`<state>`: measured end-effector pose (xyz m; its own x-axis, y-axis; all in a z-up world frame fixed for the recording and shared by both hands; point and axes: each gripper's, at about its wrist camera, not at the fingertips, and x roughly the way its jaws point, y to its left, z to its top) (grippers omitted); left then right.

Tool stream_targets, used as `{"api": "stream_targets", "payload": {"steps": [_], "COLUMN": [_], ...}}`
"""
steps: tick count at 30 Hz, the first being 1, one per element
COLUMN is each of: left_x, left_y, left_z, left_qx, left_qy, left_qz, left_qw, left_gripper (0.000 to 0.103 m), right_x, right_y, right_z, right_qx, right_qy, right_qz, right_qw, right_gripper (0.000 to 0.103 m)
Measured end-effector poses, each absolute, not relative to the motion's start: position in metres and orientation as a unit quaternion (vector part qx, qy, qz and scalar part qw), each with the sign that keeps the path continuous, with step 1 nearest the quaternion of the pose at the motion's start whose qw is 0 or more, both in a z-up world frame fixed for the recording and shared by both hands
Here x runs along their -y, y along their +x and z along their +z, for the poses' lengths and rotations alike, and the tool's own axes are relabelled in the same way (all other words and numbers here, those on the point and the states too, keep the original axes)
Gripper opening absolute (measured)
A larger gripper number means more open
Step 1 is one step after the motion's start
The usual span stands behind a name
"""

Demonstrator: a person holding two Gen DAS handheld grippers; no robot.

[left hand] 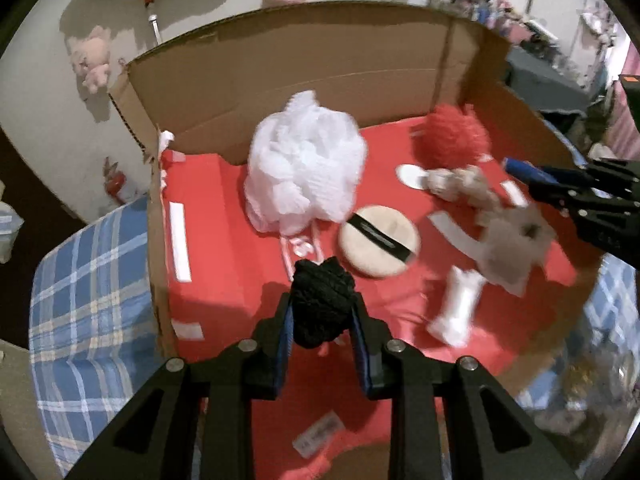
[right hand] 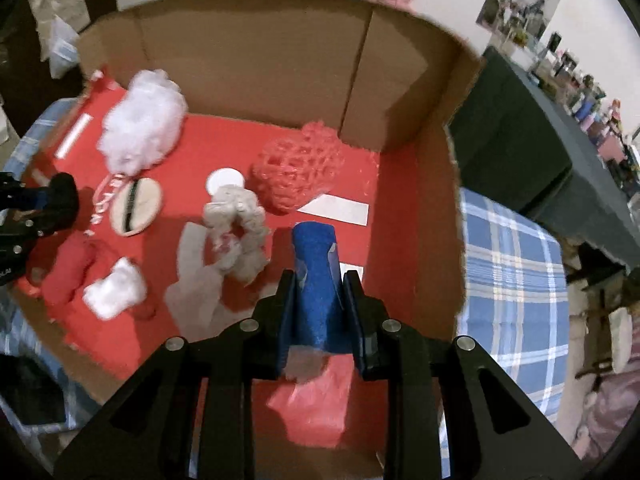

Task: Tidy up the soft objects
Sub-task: 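Lower both held items into the box and open the tools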

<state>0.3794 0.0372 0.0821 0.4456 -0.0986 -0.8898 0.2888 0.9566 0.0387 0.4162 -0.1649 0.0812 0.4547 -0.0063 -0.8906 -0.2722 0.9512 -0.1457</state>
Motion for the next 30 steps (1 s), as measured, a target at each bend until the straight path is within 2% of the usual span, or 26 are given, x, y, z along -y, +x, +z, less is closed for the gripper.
{"api": "stream_targets", "payload": {"steps": [8,19,25,30], "left_x": [-0.040,-0.041,-0.040,-0.036], "left_y": [0.409,0.411,0.414,0.409], "left_z": [0.064,0.059,0.059,0.064], "left_qx": [-0.545,-0.547,-0.547,-0.535], "left_qy": [0.097,0.099,0.097,0.097], "left_qz": [-0.088,-0.089,-0.089,-0.090], "left_qw": [0.828,0.827,0.827,0.835], "left_gripper": [0.029,0.031,0.036,0.050], "right_x": [0.162,0.164,0.161,0.160], "right_y": [0.445,0.455,0.456,0.452], "right_z": [0.059,0.050,0.046,0.050], "right_qx": [-0.534,-0.538,-0.538,-0.536], "right_qy": [-0.152,-0.160,-0.164,-0.160], "right_qz": [0.064,0.065,0.068,0.072], "right_qw": [0.829,0.825,0.824,0.826], "right_gripper": [0.023,0.023,0.024,0.024]}}
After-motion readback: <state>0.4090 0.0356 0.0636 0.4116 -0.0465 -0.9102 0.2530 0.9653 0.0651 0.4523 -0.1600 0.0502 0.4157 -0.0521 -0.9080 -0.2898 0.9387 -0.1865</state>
